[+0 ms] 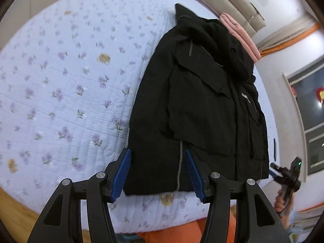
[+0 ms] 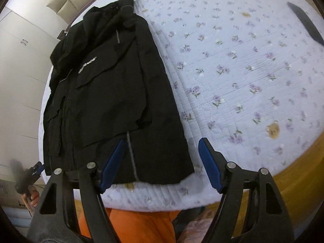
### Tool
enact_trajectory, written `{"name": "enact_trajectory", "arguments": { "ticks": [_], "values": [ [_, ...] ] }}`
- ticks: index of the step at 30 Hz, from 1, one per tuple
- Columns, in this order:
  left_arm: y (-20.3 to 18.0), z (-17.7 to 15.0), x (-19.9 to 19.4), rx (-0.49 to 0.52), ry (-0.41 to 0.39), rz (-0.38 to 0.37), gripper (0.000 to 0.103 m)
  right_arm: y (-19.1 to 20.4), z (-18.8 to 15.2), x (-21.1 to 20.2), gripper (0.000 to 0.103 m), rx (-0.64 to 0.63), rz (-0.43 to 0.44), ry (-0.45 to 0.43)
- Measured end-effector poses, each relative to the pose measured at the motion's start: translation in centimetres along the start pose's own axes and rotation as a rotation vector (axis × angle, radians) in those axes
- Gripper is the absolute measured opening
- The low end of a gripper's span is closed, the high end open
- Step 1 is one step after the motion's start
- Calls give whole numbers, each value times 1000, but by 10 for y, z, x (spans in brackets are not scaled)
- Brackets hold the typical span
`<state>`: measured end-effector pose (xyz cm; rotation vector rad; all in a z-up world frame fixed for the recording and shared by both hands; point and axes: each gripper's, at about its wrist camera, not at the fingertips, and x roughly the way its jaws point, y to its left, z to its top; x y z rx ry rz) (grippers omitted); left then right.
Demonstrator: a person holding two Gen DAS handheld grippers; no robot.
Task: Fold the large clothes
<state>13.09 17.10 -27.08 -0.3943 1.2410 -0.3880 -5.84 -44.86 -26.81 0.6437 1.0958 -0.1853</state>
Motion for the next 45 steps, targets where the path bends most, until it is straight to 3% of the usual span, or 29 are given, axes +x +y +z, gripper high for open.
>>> {"name": "enact_trajectory", "arguments": {
  "ticks": [7,9,10,11,13,16,21,24,28,30,31,32,39,45],
  "values": [
    [8,0,32,-48,63,-35,57,5,0,26,73,-38,-20,44],
    [2,-4,32,-17,52,-39,57,14,-5,27,65,-84,-15,52],
    [-1,-6,32,-6,54,-49,57,18,-7,27,55,-103,-14,53],
    [-4,-8,30,5,49,-51,52,21,-10,28,41,-126,-21,55],
    [-15,-12,25,48,36,-42,38,26,-17,26,26,-166,-32,61],
    [-24,-16,12,69,5,-67,28,26,-24,16,25,-174,-7,57],
    [-25,-16,20,41,28,-63,28,16,-24,28,34,-117,-1,108],
    [-17,-18,24,-3,39,-82,40,18,-27,29,36,-122,-9,102],
    [-8,-20,28,-54,50,-84,42,14,-24,29,36,-75,5,121],
    [-11,-21,28,-46,42,-53,36,23,-19,33,33,-92,-20,122],
    [-14,-22,27,-27,39,-28,21,27,-21,33,26,-111,-35,115],
    [-17,-22,26,-6,37,-13,13,32,-21,33,18,-133,-39,105],
    [-33,-16,21,77,16,-9,10,51,-26,34,13,-233,-82,42],
    [-30,0,27,113,108,-7,9,47,-8,41,12,-250,-37,132]
  ]
}}
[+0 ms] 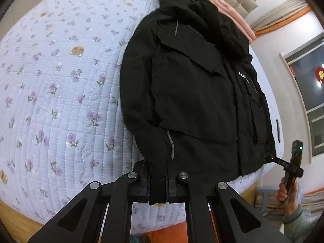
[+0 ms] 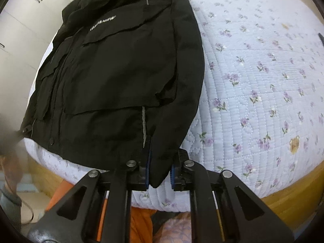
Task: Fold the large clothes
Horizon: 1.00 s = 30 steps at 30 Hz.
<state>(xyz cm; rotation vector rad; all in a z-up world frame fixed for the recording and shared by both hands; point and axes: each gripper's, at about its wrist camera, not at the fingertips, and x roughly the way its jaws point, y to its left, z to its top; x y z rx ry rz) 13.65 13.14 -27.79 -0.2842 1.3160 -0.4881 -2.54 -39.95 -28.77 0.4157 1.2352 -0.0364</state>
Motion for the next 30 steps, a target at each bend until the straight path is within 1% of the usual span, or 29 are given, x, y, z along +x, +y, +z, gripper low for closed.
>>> {"name": "enact_trajectory", "arguments": {
  "ticks": [1,3,6,8,11,13,16,18,19,20,22,23,24,25,26,28,30],
  "values": [
    [2,7,0,-22,24,-5,9,-2,4,0,11,7,11,29],
    [5,20,-1,-63,44,-11,9,-5,13,0,10,43,28,83],
    [-2,41,-9,-97,64,14,9,-3,30,-8,9,96,38,139],
    [-16,62,-20,-98,66,12,9,2,47,-21,9,118,54,152],
    [-36,96,-40,-76,30,14,9,11,77,-49,9,104,55,133],
    [-51,131,-57,-63,-16,18,9,20,107,-70,9,94,69,114],
    [-71,181,-75,-31,-92,9,10,28,157,-98,9,96,116,56],
    [-85,217,-83,-5,-147,9,10,35,199,-115,9,70,119,2],
    [-92,237,-87,7,-180,2,10,37,216,-121,9,56,118,-24],
    [-98,261,-90,20,-217,-2,10,40,240,-129,9,37,115,-57],
    [-103,297,-90,27,-263,-3,10,55,275,-133,9,6,119,-99],
    [-105,319,-88,28,-289,-11,10,61,300,-134,9,-33,123,-117],
    [-105,338,-84,33,-309,-22,10,62,316,-134,9,-60,113,-136],
    [-108,356,-77,32,-321,-21,10,65,333,-131,9,-78,107,-152],
    [-108,373,-68,31,-329,-19,10,68,358,-125,10,-93,108,-164],
    [-107,408,-44,40,-338,7,12,66,388,-109,10,-100,92,-159],
    [-103,436,-12,17,-319,44,14,59,419,-80,11,-74,78,-137]
  ]
}}
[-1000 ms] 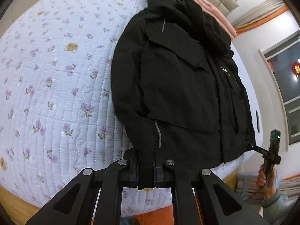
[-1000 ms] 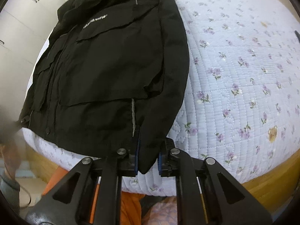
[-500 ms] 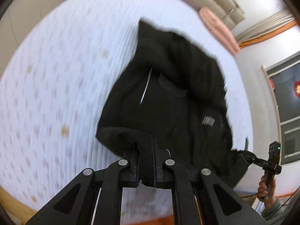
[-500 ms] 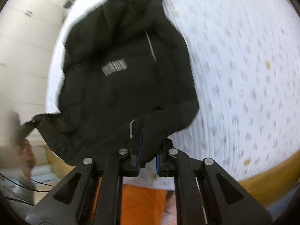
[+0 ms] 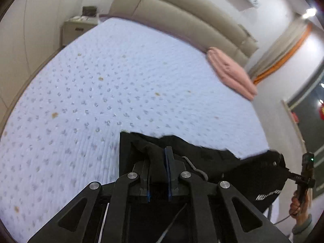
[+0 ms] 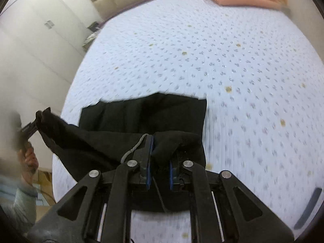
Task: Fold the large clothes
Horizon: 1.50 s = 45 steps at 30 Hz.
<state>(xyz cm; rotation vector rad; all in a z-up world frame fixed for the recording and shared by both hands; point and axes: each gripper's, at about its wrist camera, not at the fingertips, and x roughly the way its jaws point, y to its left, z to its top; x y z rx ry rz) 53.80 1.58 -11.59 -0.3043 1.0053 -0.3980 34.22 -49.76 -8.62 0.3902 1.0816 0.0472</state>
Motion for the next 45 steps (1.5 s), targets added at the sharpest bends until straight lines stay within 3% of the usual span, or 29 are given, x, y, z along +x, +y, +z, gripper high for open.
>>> {"name": "enact_trajectory", "arguments": {
  "ticks": [2,5,9,12,16,19,20,21,23,24,25,26,29,32,34,37,42,45],
  "values": [
    [2,6,40,-14,32,45,18,-13,18,36,14,26,-23,31],
    [23,-1,104,-64,142,111,21,-41,31,102,17,123,-29,102],
    [46,-19,146,-117,222,95,21,-69,23,161,21,234,9,213],
    [46,-12,136,-107,217,84,21,-70,26,156,22,216,20,218],
    [36,9,90,-26,154,31,27,-80,39,143,25,211,46,192],
    [47,25,59,-59,168,-133,35,-87,40,128,30,248,96,164],
    [53,28,55,-86,173,-177,49,-89,40,122,35,271,126,152],
    [66,33,42,-140,156,-249,56,-94,39,116,37,314,175,133],
    [75,36,21,-181,88,-290,78,-101,33,102,51,365,246,93],
    [74,37,13,-166,72,-264,79,-103,31,94,60,373,258,70],
    [73,38,9,-138,66,-220,79,-101,31,85,77,361,231,45],
    [71,37,13,-110,75,-175,79,-98,30,76,85,334,197,19],
    [67,31,38,-57,135,-138,79,-82,33,61,85,212,95,-28],
    [59,29,86,23,224,-104,79,-73,39,72,85,112,9,-24],
    [62,29,106,4,245,-153,79,-71,43,86,84,30,-40,-12],
    [68,30,129,-16,278,-222,79,-72,50,108,84,-49,-65,-6],
    [82,31,157,2,377,-201,79,-88,58,147,83,-40,-21,55],
    [86,29,172,-33,423,-312,79,-95,56,165,74,-10,17,86]
  ]
}}
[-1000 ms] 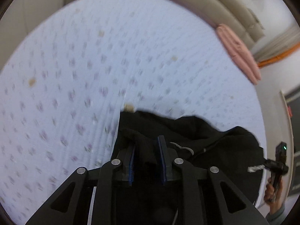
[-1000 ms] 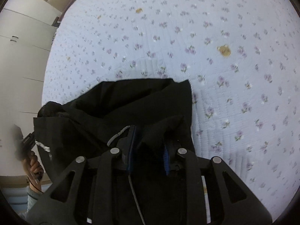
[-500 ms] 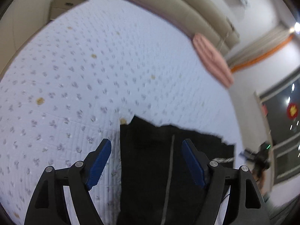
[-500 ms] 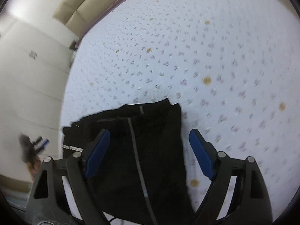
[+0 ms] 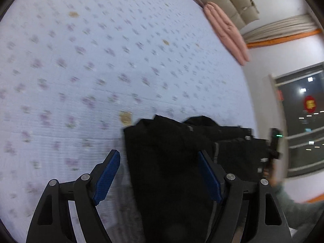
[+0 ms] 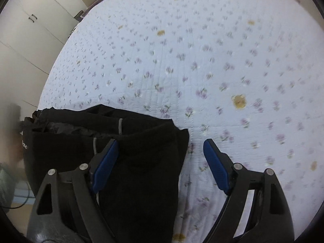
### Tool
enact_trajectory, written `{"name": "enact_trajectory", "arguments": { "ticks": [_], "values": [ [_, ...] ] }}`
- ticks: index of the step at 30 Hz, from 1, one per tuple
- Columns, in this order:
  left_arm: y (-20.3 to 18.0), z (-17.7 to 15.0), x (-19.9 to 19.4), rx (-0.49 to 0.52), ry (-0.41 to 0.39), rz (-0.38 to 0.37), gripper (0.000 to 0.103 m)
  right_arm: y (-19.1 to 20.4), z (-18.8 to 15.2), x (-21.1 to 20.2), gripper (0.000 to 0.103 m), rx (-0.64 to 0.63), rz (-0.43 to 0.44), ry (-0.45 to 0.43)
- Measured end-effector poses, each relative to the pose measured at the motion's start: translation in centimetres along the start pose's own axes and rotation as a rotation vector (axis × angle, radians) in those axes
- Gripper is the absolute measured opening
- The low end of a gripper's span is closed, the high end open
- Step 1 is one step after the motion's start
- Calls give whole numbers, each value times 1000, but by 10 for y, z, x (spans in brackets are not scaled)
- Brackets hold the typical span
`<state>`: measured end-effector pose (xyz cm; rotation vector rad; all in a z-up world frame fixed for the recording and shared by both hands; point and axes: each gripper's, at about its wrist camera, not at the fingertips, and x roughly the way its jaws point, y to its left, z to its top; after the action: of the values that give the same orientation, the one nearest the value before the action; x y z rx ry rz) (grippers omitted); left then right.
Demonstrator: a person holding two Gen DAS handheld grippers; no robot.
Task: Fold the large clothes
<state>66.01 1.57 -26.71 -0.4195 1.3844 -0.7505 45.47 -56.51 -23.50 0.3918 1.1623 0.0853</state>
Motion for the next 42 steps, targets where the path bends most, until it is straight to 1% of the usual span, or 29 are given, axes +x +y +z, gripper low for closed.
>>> {"name": "enact_trajectory", "arguments": {
  "ticks": [1,2,3,4,6,7,8,10,11,12,14,16,17,20,21,22,25,27,30,31,32,33,34,35,37,38,39,41,42],
  "values": [
    [0,2,3,-2,2,-15,79,0,-2,2,53,6,18,3],
    [-1,3,5,3,3,-16,79,3,-3,3,37,4,49,9],
    [-4,6,10,16,-4,0,79,7,-5,1,31,-7,44,5],
    [-7,6,11,27,-16,14,78,14,-8,-2,20,-35,16,-3],
    [-23,5,5,83,-65,38,33,30,-13,-13,19,-103,-68,-37],
    [-28,3,2,95,-80,44,18,36,-15,-20,18,-122,-100,-54],
    [-39,-2,-8,120,-134,88,14,42,-17,-29,17,-136,-132,-74],
    [-54,-7,-27,154,-202,141,13,53,-20,-54,16,-156,-200,-139],
    [-62,-8,-45,157,-257,154,13,56,-19,-67,16,-163,-233,-173],
    [-63,-6,-59,146,-295,140,13,59,-17,-81,16,-168,-264,-211],
    [-68,3,-89,122,-371,53,13,63,-8,-104,15,-173,-274,-278],
    [-76,13,-94,138,-418,83,13,72,7,-108,16,-199,-316,-323],
    [-79,21,-89,144,-430,126,13,75,14,-104,16,-207,-335,-330],
    [-65,41,-55,91,-399,231,13,71,40,-63,16,-204,-409,-297],
    [-52,49,-32,59,-358,297,13,63,48,-37,16,-192,-432,-244],
    [-43,52,-15,36,-327,339,13,57,52,-16,16,-183,-444,-200],
    [-13,53,35,-23,-227,406,14,39,50,52,17,-150,-457,-42],
    [-2,49,56,-40,-178,439,15,37,45,66,18,-142,-474,-33],
    [-2,48,55,-25,-183,444,19,32,42,64,21,-99,-471,-58],
    [-1,50,51,-38,-187,440,25,31,40,65,22,-94,-473,-61],
    [2,51,44,-55,-198,445,39,31,40,66,27,-98,-483,-62],
    [5,52,38,-75,-209,457,50,30,39,65,31,-96,-497,-64],
    [5,53,25,-104,-229,465,68,28,40,63,36,-83,-499,-59],
    [10,52,12,-129,-250,454,74,23,38,61,41,-63,-485,-50],
    [21,49,-21,-190,-294,410,75,18,39,52,50,0,-446,-47],
    [23,46,-35,-213,-315,436,74,15,35,38,55,49,-421,-68],
    [24,41,-54,-223,-343,496,73,13,26,17,57,95,-390,-114],
    [24,30,-78,-216,-372,522,73,16,4,-20,66,135,-376,-181],
    [21,21,-90,-224,-382,538,73,20,-9,-33,66,147,-374,-198]
  ]
}}
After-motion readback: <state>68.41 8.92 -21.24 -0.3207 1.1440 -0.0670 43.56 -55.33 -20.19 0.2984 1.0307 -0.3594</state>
